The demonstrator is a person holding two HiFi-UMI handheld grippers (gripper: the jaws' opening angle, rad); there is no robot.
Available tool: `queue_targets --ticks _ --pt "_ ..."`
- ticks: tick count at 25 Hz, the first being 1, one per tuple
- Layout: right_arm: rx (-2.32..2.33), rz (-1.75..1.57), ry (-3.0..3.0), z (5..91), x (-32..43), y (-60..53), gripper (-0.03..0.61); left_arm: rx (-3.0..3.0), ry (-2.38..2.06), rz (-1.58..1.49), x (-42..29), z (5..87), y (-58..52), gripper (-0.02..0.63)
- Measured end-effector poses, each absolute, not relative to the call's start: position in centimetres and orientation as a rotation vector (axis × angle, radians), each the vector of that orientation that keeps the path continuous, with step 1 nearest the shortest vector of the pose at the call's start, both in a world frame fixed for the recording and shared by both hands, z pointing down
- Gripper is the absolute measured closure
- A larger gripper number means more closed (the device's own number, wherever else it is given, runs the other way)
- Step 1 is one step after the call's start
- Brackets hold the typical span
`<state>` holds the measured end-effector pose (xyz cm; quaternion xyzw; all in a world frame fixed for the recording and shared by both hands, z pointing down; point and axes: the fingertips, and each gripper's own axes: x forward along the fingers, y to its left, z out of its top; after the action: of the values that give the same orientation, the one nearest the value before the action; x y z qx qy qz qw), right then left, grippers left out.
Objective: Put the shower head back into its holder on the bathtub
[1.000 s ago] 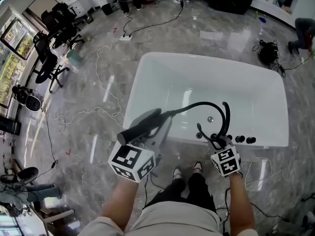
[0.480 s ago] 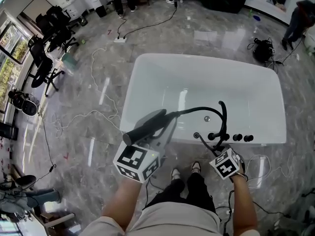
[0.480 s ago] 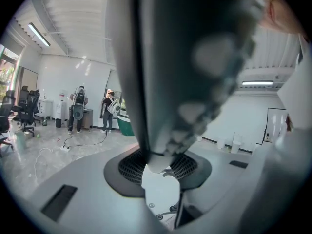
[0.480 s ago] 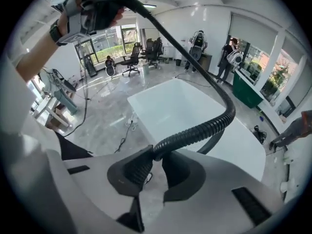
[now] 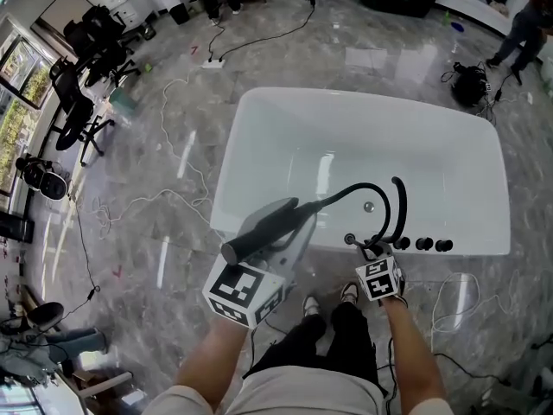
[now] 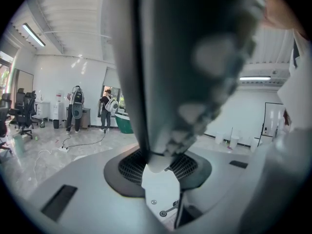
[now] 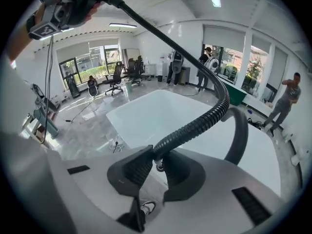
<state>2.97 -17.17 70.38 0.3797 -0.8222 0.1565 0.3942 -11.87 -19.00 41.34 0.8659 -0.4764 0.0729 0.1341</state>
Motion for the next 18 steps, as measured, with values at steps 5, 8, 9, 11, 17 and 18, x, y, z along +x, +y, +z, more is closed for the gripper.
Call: queue_targets --ticks 5,8,9,11,17,18 --pt "0.98 0.445 -2.056 77.4 1.8 -17.9 0.51 2.532 -1.354 0.27 -11.1 42.6 -19.7 0.482" --pt "0.946 0.42 -2.035 81.7 1.7 -18.4 0.51 2.532 -1.333 0.288 -10.5 43.5 -20.6 0.482" --pt "0.935 0.416 -2.034 82.9 1.7 -18.6 0.511 2.535 -1.32 0.296 -10.1 43.7 -21.0 0.482" --pt "0.914 0.416 -2.03 84.9 1.6 -19.0 0.51 2.529 -1.304 0.298 -9.9 44.1 -21.4 0.482" --pt "0.862 0.437 -2.021 90.2 1.8 -19.7 0.51 2.529 -1.293 0.325 -8.7 46.2 -22.6 0.482" --pt "0.856 0.434 -2.022 90.9 1.7 -19.9 0.51 2.527 -1.295 0.328 -8.5 46.7 -22.8 0.482"
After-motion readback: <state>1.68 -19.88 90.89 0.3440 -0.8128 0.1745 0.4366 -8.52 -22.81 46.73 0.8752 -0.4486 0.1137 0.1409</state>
